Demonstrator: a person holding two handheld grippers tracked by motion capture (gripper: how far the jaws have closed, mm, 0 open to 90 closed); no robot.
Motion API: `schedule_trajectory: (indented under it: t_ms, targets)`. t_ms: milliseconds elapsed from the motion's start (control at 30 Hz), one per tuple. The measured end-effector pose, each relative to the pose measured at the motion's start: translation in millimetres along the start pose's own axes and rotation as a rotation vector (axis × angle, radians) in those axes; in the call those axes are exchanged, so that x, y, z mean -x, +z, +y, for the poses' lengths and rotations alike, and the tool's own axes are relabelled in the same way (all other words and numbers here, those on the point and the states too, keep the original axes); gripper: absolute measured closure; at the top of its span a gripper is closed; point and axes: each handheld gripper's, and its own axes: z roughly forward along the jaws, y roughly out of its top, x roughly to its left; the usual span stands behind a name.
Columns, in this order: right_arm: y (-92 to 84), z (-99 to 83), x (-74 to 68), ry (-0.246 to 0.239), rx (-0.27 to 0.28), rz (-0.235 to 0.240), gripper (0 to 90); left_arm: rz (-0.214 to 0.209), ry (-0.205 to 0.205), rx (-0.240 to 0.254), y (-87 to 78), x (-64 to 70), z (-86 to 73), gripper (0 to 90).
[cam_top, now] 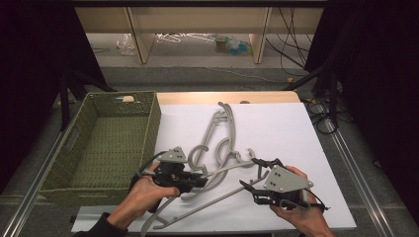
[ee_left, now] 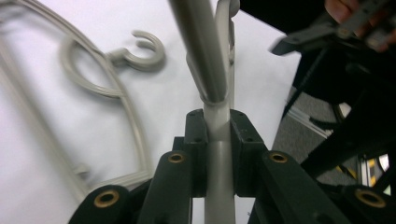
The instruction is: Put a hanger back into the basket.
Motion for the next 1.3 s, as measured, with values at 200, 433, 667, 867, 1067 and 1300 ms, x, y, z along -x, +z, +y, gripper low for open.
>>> schedule_trajectory:
  t_ms: [200,433,667,867,1067,1300]
  targets:
    - [-3.6,-6.5,0.6,0.074,0.021,0.001,29.3,0.063,-0.030,0.079,-34.7,-9.6,11.2,79.2]
    - [-4.2,-13.4,-0.3,0.084,0.006,0.014,29.1,0.103,-0.021,0.137,-64.9,-11.0,25.7,79.2]
    - [-1.7,-23.6,1.4,0.124,-0.011,0.021,26.8,0.156,-0.023,0.196,-112.3,-14.8,46.0,79.2]
    - [-0.3,-28.2,3.0,0.139,-0.023,0.026,26.5,0.244,-0.037,0.222,-145.6,-31.1,48.7,79.2]
    - [1.0,-29.9,3.2,0.139,-0.039,0.038,26.5,0.346,-0.074,0.231,-179.2,-63.0,41.8,79.2]
    - [4.4,-31.0,2.7,0.147,-0.038,0.036,26.5,0.461,-0.119,0.214,-211.6,-112.7,17.0,79.2]
